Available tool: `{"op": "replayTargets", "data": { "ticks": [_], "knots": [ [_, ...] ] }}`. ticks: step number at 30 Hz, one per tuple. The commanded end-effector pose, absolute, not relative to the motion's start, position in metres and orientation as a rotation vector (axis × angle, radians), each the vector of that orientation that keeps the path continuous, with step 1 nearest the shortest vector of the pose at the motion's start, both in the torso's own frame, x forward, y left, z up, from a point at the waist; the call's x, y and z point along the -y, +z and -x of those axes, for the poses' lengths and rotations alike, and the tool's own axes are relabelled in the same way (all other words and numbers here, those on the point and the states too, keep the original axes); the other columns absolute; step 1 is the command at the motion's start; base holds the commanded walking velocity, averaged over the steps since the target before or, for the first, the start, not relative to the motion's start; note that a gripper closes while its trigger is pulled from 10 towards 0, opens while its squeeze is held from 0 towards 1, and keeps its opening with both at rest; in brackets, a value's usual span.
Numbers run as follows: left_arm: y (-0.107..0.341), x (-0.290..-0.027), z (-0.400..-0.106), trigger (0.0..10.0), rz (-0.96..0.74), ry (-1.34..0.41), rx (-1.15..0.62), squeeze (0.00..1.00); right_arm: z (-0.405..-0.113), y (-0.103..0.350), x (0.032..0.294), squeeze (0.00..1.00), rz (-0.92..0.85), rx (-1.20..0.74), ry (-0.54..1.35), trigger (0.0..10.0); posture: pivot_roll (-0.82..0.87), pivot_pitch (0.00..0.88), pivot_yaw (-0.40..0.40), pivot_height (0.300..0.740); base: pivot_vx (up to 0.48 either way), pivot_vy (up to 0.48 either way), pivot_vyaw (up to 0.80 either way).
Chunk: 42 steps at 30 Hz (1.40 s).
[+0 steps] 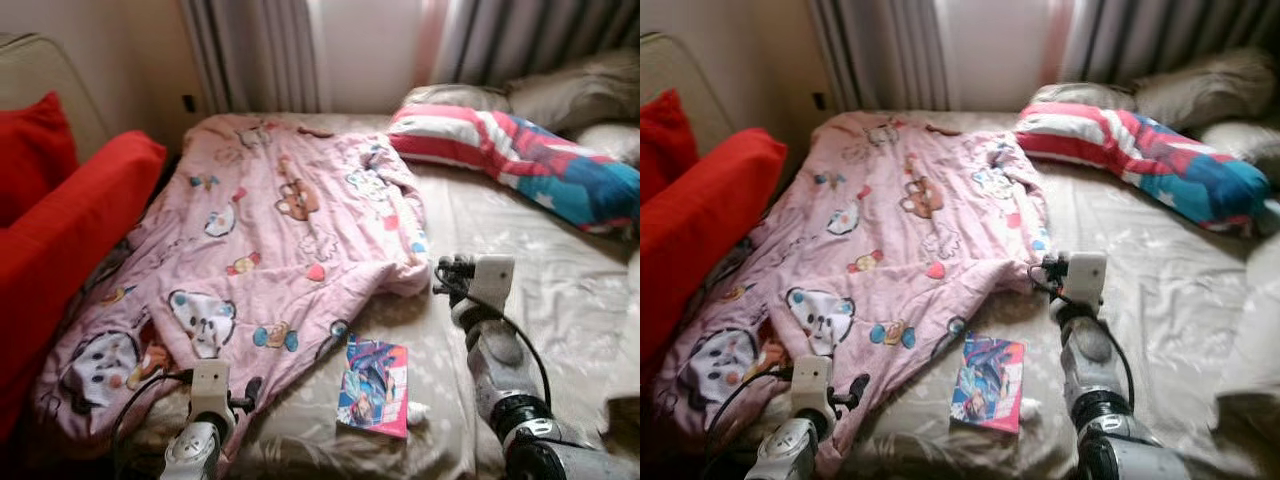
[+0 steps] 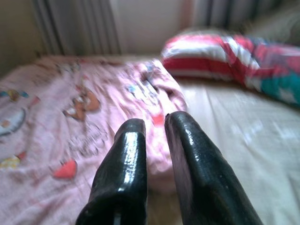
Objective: Clean up the room
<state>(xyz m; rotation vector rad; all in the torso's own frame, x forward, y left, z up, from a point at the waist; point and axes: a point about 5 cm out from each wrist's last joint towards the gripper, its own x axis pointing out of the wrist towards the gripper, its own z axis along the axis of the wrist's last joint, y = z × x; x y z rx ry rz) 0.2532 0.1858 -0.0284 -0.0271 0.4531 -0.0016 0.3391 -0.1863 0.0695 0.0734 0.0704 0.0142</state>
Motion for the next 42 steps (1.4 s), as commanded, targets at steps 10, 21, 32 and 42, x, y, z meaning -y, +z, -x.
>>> {"op": "replayTargets", "data": {
  "ticks": [10,21,32,42],
  "knots": [
    [0.062,-0.190,-0.323,10.0,-0.062,0.020,0.000,0.00,-0.315,0.038,0.184,0.00,-0.106,-0.148,-0.026,10.0,-0.05,0.027,0.064,0.740,0.000,0.000,0.00],
    [0.069,-0.202,-0.314,10.0,-0.030,0.032,0.098,0.00,-0.304,0.041,0.196,0.00,-0.050,-0.049,-0.048,10.0,-0.04,0.014,0.023,0.740,0.000,0.000,0.00],
    [0.057,-0.216,-0.292,10.0,-0.062,0.036,0.083,0.00,-0.291,0.037,0.201,0.00,-0.024,-0.019,-0.027,10.0,-0.05,0.000,0.034,0.740,0.000,0.000,0.00],
    [0.048,-0.202,-0.274,10.0,-0.057,-0.007,0.079,0.00,-0.269,0.035,0.200,0.00,-0.006,0.026,0.009,10.0,-0.10,0.000,0.029,0.740,0.000,0.000,0.00]
  ]
}}
